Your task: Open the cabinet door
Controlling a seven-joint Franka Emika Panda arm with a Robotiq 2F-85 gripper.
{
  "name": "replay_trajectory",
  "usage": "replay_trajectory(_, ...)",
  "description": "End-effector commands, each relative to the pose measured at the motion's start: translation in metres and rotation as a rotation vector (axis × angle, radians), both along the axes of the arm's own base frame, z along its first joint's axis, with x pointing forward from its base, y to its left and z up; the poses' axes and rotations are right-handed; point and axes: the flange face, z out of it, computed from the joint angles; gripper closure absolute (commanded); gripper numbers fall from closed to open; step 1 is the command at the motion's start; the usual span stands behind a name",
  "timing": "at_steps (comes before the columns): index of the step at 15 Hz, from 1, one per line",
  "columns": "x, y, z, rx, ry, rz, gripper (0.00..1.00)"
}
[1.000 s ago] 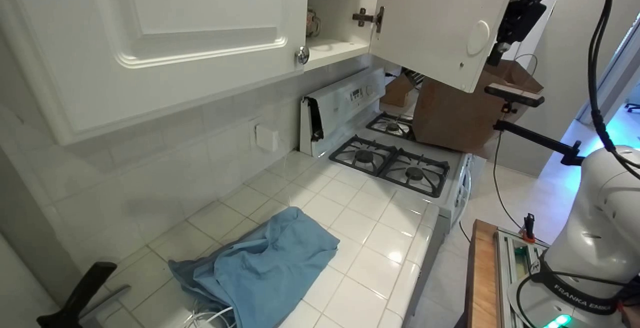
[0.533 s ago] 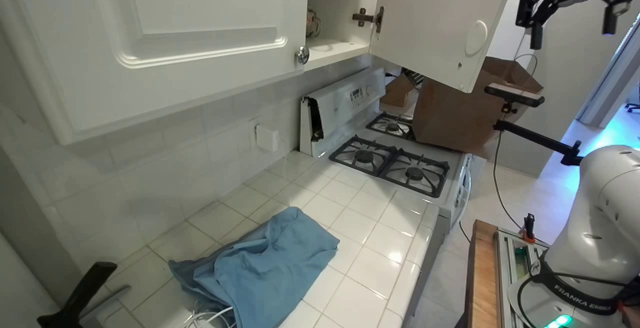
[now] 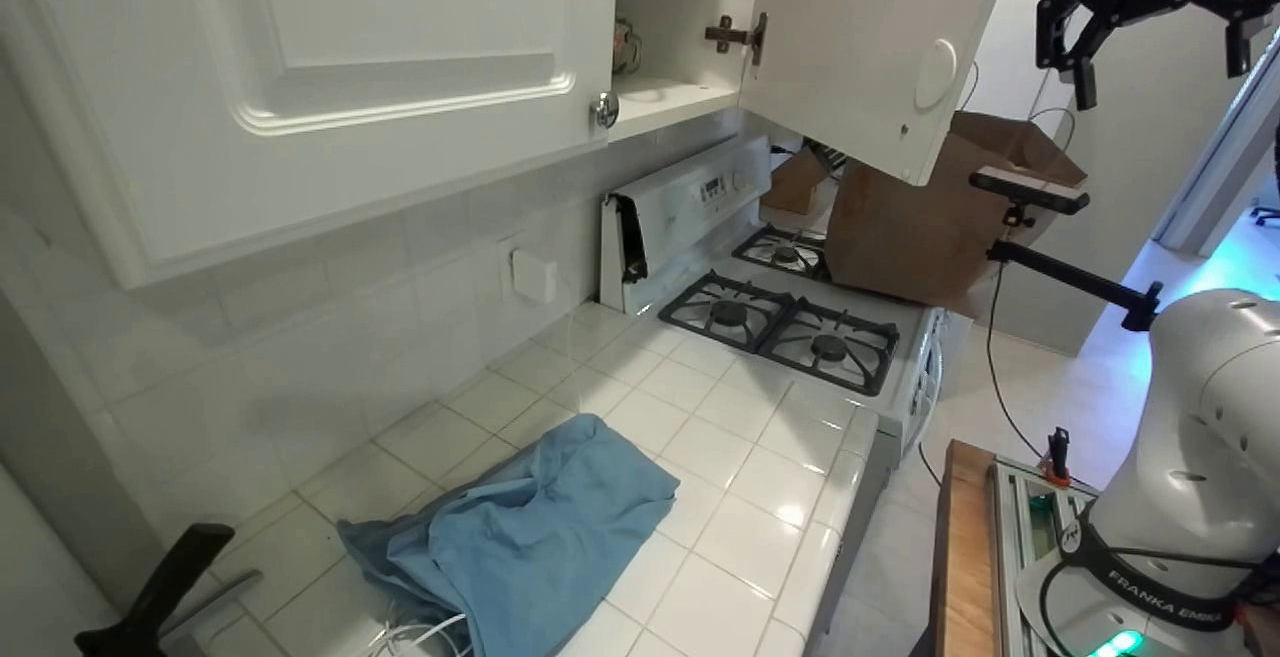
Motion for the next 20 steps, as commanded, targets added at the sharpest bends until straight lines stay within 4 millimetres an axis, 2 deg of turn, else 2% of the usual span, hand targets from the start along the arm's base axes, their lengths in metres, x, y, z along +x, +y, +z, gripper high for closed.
replay_trajectory(1,0.001,0.006,0.004,-0.087,-0.005,0.025,0.00)
replay_trajectory(5,-0.014,-0.004,0.022,-0.134,-0.052,-0.060,0.00)
replay_trajectory(10,-0.054,-0.031,0.055,-0.117,-0.172,-0.224,0.00)
replay_trajectory(13,-0.077,-0.039,0.068,-0.104,-0.247,-0.303,0.00)
replay_trajectory(16,-0.086,-0.024,0.083,-0.109,-0.331,-0.343,0.00)
replay_trajectory(20,-0.078,0.008,0.100,-0.186,-0.436,-0.420,0.00)
